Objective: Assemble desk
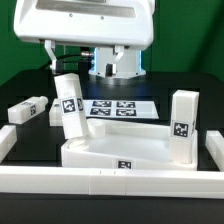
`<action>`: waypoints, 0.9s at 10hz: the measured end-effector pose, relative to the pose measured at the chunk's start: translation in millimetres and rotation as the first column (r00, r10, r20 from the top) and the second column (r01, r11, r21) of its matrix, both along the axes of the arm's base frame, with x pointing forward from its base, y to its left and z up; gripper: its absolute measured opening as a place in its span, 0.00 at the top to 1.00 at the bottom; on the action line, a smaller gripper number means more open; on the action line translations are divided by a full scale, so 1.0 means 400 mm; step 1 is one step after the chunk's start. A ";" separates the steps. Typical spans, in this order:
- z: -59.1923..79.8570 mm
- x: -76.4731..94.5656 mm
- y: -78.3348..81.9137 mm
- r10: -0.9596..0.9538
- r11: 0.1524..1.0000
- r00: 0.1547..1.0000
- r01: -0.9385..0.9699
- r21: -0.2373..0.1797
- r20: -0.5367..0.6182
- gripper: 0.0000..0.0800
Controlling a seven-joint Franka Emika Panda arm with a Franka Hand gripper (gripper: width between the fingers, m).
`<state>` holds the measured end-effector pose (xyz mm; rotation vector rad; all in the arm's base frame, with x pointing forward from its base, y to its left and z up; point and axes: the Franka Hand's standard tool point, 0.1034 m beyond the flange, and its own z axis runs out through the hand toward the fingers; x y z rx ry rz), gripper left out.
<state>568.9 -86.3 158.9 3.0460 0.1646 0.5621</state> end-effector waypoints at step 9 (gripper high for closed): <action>0.011 -0.028 0.011 0.010 0.993 0.919 0.036 0.109 -0.395 0.19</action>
Offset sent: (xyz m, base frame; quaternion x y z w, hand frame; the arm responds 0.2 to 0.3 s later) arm 0.0000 0.0000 0.0000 0.0000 0.0000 0.0000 1.0000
